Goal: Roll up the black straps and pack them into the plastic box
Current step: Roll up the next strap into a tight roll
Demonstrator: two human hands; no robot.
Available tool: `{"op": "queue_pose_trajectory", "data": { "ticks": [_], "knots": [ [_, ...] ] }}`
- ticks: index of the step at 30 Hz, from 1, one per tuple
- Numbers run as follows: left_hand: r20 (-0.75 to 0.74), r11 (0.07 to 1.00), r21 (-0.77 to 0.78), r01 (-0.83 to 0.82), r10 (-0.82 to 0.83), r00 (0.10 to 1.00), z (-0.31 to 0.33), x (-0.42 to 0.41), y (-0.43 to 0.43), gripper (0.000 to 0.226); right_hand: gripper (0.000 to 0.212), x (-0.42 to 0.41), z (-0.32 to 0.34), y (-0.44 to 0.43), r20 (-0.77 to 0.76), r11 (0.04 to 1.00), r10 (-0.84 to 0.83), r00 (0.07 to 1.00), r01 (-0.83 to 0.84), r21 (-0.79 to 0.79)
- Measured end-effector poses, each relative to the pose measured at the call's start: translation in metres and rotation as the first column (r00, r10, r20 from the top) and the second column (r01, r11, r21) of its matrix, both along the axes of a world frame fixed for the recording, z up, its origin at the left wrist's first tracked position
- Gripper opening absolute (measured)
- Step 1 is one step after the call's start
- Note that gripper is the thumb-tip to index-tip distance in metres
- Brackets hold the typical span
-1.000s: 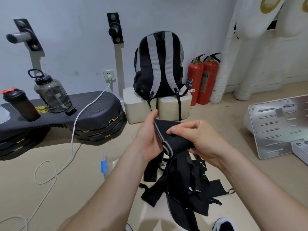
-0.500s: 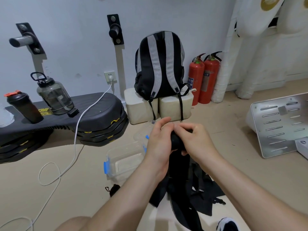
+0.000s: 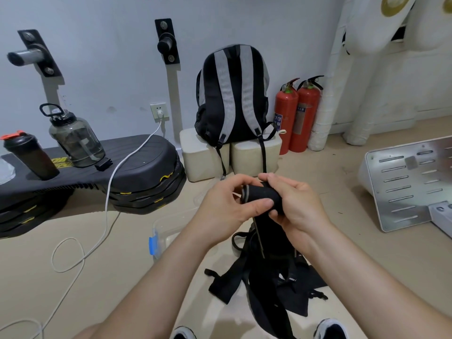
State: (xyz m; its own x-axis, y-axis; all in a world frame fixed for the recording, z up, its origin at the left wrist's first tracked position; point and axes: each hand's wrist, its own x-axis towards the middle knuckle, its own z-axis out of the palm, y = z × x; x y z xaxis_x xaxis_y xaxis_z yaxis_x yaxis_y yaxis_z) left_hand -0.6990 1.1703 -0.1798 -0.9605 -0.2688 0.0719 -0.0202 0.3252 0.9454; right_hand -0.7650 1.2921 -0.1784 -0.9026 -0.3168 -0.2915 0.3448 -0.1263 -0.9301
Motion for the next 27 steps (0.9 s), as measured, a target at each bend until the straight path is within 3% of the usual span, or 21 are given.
{"op": "queue_pose_trajectory", "data": {
  "ticks": [3,9,12,15,18,20,23,27],
  "knots": [
    [-0.026,0.993,-0.117,0.002,-0.005,1.0,-0.004,-0.004,0.002,0.011,0.019,0.003,-0.001,0.0,-0.013,1.0,0.021,1.0,-0.021,0.009],
    [-0.124,0.947,-0.27,-0.173,0.144,0.982,-0.016,-0.012,0.01,0.031,0.018,0.007,0.003,0.001,0.056,0.987,0.092,0.994,-0.084,-0.138],
    [-0.012,0.972,-0.111,-0.206,0.206,0.979,-0.014,-0.014,0.01,0.034,0.02,0.006,0.001,0.002,0.019,0.972,0.174,0.985,-0.169,-0.162],
    [0.103,0.971,0.124,-0.204,0.192,0.976,-0.014,-0.015,0.011,0.03,0.03,0.005,-0.004,0.0,-0.21,0.968,0.25,0.945,-0.243,0.062],
    [0.17,0.949,0.209,-0.237,0.204,0.964,-0.014,-0.016,0.015,0.019,0.031,0.005,-0.009,-0.004,-0.425,0.952,0.238,0.873,-0.123,0.28],
    [0.219,0.923,0.28,-0.263,0.205,0.954,-0.013,-0.015,0.019,0.013,0.028,0.007,-0.014,-0.008,-0.472,0.947,0.202,0.858,-0.048,0.318],
    [0.234,0.883,0.368,-0.292,0.216,0.948,-0.013,-0.014,0.024,0.007,0.028,0.01,-0.02,-0.013,-0.416,0.97,0.073,0.906,0.033,0.242],
    [0.063,0.913,0.367,-0.179,0.167,0.984,-0.013,-0.01,0.028,0.009,0.027,0.006,-0.012,-0.014,-0.105,0.995,-0.096,0.99,0.092,-0.044]
  ]
}}
